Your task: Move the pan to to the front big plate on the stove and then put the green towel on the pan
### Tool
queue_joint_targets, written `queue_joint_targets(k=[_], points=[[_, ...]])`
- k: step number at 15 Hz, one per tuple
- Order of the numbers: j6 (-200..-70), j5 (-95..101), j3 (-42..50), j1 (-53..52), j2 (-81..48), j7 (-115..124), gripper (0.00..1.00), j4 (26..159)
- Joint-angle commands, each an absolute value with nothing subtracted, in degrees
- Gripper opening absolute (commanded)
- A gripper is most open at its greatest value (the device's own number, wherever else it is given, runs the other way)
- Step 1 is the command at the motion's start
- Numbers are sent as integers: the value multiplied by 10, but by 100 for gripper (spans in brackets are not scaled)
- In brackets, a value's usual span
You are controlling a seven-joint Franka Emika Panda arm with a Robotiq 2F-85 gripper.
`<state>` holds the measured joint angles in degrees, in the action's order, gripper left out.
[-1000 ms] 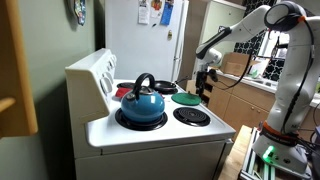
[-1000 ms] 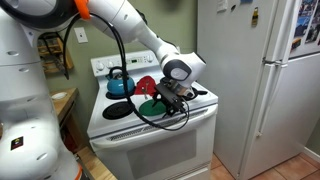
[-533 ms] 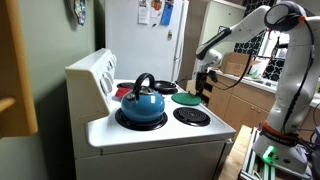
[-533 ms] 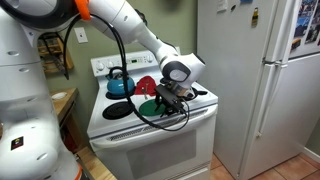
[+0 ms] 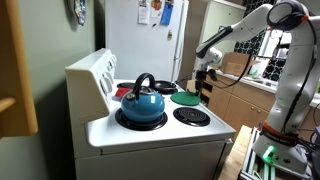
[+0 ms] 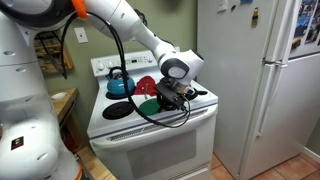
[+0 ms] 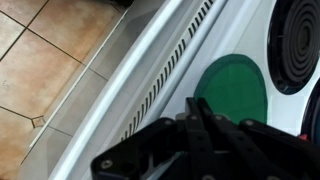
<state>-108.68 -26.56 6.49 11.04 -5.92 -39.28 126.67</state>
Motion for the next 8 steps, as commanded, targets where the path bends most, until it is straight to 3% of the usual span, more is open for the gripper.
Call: queue_joint_targets(k=[1,8], points=[[-1052,-252,64,103,-1,-402,1,1288],[-944,-292,59,62,75,-440,1,1253]])
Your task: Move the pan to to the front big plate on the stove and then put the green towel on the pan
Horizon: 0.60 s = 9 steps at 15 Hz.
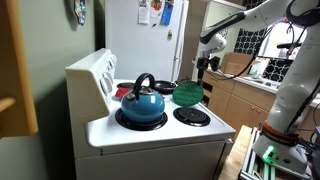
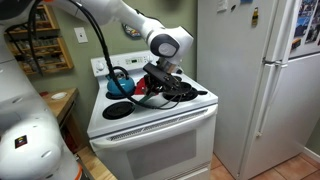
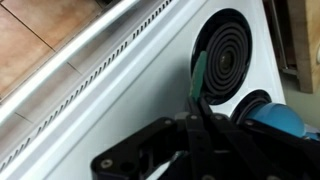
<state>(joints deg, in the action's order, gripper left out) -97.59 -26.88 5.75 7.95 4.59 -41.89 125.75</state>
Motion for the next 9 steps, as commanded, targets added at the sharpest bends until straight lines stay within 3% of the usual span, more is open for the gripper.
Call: queue_joint_targets(k=[1,4,9], points=[[-941,-305,59,55,81,-438,1,1248],[-945,-293,62,47,78,-426,4,1241],[-947,-307,63,46,71,-427,1,1239]])
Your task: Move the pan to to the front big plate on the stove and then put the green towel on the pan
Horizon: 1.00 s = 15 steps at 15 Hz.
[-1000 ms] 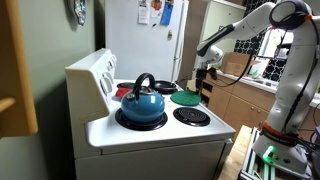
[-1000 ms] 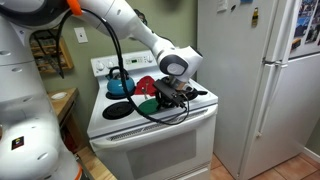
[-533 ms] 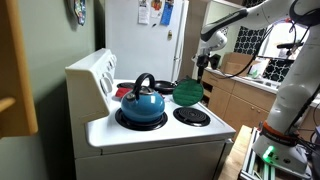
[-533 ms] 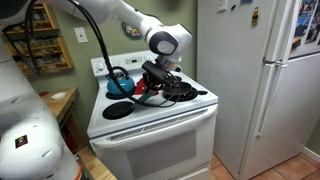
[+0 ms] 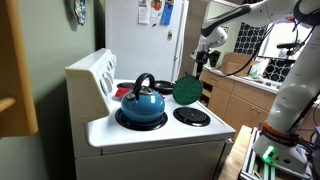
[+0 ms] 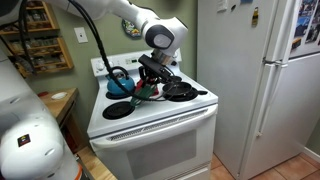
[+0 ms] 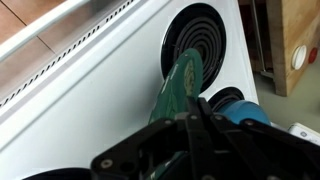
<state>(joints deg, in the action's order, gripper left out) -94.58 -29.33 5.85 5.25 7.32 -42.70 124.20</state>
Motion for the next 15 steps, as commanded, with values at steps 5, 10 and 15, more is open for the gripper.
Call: queue_joint_targets(k=[5,10,15], points=[[-923,-441,66,42,43,-427,1,1207],[-990,-534,62,48,4,-460,1,1181],[-1059,-584,61,57,-34,-508,1,1151]])
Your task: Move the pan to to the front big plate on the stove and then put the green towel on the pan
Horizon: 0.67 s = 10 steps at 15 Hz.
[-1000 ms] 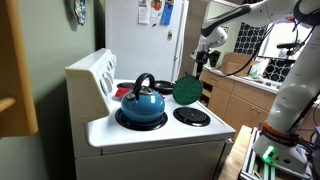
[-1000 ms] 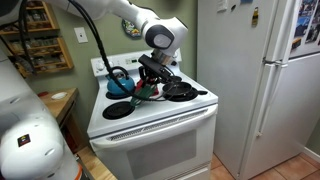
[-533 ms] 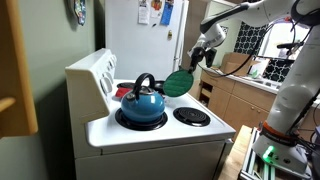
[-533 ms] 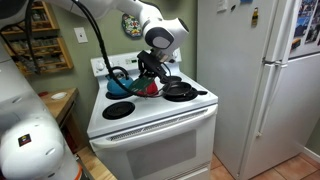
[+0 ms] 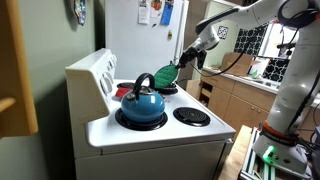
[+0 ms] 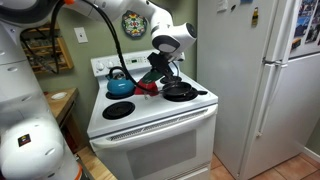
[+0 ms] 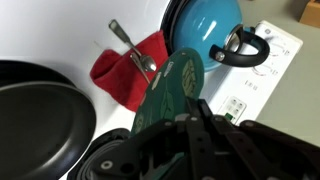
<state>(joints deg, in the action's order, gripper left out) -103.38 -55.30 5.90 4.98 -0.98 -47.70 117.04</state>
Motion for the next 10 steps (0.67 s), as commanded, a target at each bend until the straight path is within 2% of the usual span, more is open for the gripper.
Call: queue_joint_targets(k=[1,10], points=[[-1067,-593,61,59,-43,-518,1,1145],[-1123,-614,66,81,-92,-553,1,1097]])
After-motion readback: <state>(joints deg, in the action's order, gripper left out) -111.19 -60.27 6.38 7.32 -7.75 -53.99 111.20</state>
